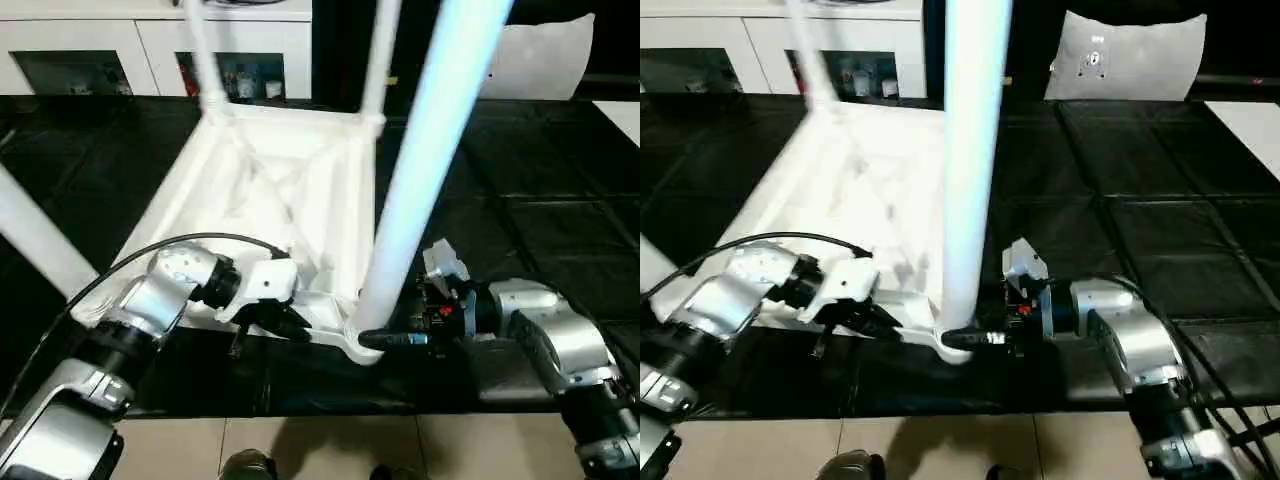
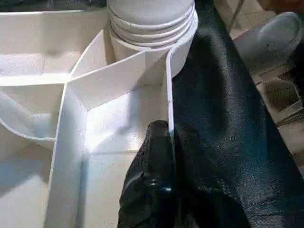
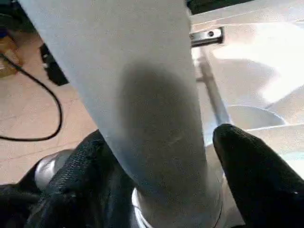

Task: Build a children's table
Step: Rotate leg to tighten

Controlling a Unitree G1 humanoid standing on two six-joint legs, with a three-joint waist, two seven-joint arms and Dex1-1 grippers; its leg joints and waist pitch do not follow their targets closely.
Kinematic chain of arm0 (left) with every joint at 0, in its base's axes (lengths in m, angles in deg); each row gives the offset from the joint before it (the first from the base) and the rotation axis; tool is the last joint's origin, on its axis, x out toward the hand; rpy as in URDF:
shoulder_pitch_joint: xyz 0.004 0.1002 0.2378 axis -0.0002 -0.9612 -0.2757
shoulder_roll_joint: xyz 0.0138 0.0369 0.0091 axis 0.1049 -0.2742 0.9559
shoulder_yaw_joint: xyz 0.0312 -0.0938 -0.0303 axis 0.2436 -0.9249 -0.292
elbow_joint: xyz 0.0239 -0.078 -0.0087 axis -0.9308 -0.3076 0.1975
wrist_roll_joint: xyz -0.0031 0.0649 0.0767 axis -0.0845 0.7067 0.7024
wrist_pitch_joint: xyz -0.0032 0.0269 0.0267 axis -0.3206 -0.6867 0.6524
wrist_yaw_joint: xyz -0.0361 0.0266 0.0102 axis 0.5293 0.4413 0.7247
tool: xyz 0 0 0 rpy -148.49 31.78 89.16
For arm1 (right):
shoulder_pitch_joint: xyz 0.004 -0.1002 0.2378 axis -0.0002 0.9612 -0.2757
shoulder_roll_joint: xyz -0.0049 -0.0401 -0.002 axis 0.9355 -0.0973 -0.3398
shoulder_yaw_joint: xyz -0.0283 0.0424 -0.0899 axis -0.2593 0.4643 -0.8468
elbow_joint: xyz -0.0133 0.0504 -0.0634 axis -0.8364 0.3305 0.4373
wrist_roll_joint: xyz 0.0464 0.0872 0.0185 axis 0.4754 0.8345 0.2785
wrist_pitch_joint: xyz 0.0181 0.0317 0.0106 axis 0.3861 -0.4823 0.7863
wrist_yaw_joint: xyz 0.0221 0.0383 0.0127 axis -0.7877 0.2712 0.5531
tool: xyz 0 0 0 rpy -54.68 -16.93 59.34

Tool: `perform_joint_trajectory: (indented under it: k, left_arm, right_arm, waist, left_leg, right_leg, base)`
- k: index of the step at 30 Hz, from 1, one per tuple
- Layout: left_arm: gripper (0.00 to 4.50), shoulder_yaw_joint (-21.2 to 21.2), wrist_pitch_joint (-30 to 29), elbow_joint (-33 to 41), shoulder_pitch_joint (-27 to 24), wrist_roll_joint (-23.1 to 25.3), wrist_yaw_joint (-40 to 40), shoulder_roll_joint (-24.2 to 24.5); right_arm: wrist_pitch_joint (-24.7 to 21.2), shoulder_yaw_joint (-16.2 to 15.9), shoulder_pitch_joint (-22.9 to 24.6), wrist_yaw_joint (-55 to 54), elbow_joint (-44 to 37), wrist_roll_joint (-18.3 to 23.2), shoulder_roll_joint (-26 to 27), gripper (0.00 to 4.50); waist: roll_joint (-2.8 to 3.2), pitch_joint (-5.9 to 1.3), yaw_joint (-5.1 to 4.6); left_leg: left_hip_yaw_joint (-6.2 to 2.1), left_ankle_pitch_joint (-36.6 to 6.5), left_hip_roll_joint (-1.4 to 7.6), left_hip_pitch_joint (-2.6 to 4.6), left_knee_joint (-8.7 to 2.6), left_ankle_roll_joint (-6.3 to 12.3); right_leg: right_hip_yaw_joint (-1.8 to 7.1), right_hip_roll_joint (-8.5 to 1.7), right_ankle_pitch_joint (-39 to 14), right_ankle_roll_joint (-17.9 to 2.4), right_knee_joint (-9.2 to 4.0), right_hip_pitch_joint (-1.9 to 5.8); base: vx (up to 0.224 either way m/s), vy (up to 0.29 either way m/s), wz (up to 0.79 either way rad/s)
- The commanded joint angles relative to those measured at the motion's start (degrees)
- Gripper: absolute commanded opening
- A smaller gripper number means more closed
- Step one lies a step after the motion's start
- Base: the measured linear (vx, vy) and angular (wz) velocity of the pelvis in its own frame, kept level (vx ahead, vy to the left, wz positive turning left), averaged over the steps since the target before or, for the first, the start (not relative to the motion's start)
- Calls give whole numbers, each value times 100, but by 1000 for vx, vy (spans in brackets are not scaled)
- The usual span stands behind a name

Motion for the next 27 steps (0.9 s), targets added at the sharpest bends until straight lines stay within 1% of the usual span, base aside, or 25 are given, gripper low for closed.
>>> perform_joint_trajectory:
  k: [1,2,3,7,10,15,17,19,20,21,22,23,24,25,26,27]
  left_arm:
    - [0,210,159,25,100,63,269,-54]
    - [0,212,200,-20,109,73,275,-56]
    - [0,214,239,-82,123,83,271,-58]
    - [0,210,276,-139,136,107,219,-58]
    - [0,198,295,-191,139,117,139,-62]
    - [0,124,261,-236,107,103,61,-97]
    - [0,67,161,-198,70,43,8,-115]
    - [0,-16,-21,-100,15,-29,-103,-137]
    - [0,-47,-93,-56,-6,-50,-156,-144]
    - [0,-139,-343,81,-63,-87,-363,-183]
    - [0,-139,-343,81,-63,-87,-363,-183]
    - [0,-191,-488,154,-93,-91,-510,-215]
    - [0,-237,-674,235,-122,-81,-669,-250]
    - [0,-263,-792,288,-139,-72,-768,-272]
    - [0,-343,-995,373,-173,-96,-983,-357]
    - [0,-386,-1098,416,-191,-111,-1095,-404]
  right_arm:
    - [-47,-59,-65,134,5,71,-63,307]
    - [-43,-86,-80,175,23,64,-81,307]
    - [-27,-121,-104,236,53,38,-107,284]
    - [-27,-149,-125,301,79,11,-136,269]
    - [-35,-175,-136,323,76,19,-144,235]
    - [-87,-212,-96,313,19,39,-117,215]
    - [-188,-176,-44,232,-36,97,-72,212]
    - [-297,-114,52,27,-129,154,18,211]
    - [-322,-85,97,-92,-166,162,69,211]
    - [-359,-20,221,-493,-250,132,250,211]
    - [-359,-20,221,-493,-250,132,250,210]
    - [-319,10,282,-766,-261,64,373,210]
    - [-303,41,335,-1000,-266,22,491,210]
    - [-292,60,367,-1136,-268,-2,560,210]
    - [-275,102,406,-1448,-241,-78,708,210]
    - [-272,124,426,-1608,-228,-118,783,209]
  waist:
    - [-7,-442,-42]
    - [-10,-449,-43]
    - [-17,-447,-45]
    - [-21,-448,-43]
    - [-21,-449,-43]
    - [-24,-451,-39]
    - [-20,-445,-42]
    - [-7,-439,-41]
    - [9,-438,-39]
    - [-10,-431,-55]
    - [-4,-426,-62]
    - [-8,-425,-64]
    - [-11,-400,-116]
    - [-10,-396,-127]
    - [-12,-373,-157]
    - [-12,-351,-198]
  left_leg:
    - [-18,-1525,176,95,-425,139]
    - [-20,-1515,174,93,-419,143]
    - [-15,-1499,168,87,-412,156]
    - [-18,-1432,167,81,-409,168]
    - [-18,-1429,171,83,-410,172]
    - [-17,-1417,176,86,-410,176]
    - [-15,-1445,172,87,-412,174]
    - [-18,-1514,173,93,-418,143]
    - [-21,-1545,177,95,-424,128]
    - [-26,-1602,170,84,-431,106]
    - [-31,-1618,180,85,-445,82]
    - [-35,-1656,168,93,-440,68]
    - [-47,-1823,148,88,-448,15]
    - [-51,-1861,149,98,-453,-13]
    - [-57,-1984,136,125,-453,-44]
    - [-73,-2110,118,134,-452,-64]
  right_leg:
    - [296,-336,-1865,-1166,-394,271]
    - [293,-335,-1871,-1156,-390,271]
    - [294,-333,-1864,-1157,-389,268]
    - [288,-330,-1885,-1151,-384,272]
    - [287,-326,-1867,-1158,-379,268]
    - [288,-328,-1822,-1173,-375,266]
    - [288,-323,-1849,-1171,-381,263]
    - [289,-328,-1950,-1153,-390,259]
    - [292,-333,-1979,-1144,-393,258]
    - [284,-332,-2082,-1111,-403,266]
    - [291,-341,-2129,-1093,-407,256]
    - [280,-333,-2211,-1060,-419,254]
    - [266,-335,-2564,-953,-450,249]
    - [264,-339,-2681,-908,-468,242]
    - [255,-346,-3002,-799,-518,214]
    - [228,-340,-3309,-685,-563,199]
  base:
    - [0,0,0]
    - [0,0,0]
    - [0,0,0]
    - [0,0,0]
    - [0,0,0]
    - [0,0,0]
    - [0,0,0]
    - [0,0,0]
    - [0,0,0]
    - [0,0,0]
    - [0,0,0]
    - [0,0,0]
    - [0,0,0]
    - [0,0,0]
    - [0,0,0]
    - [0,0,0]
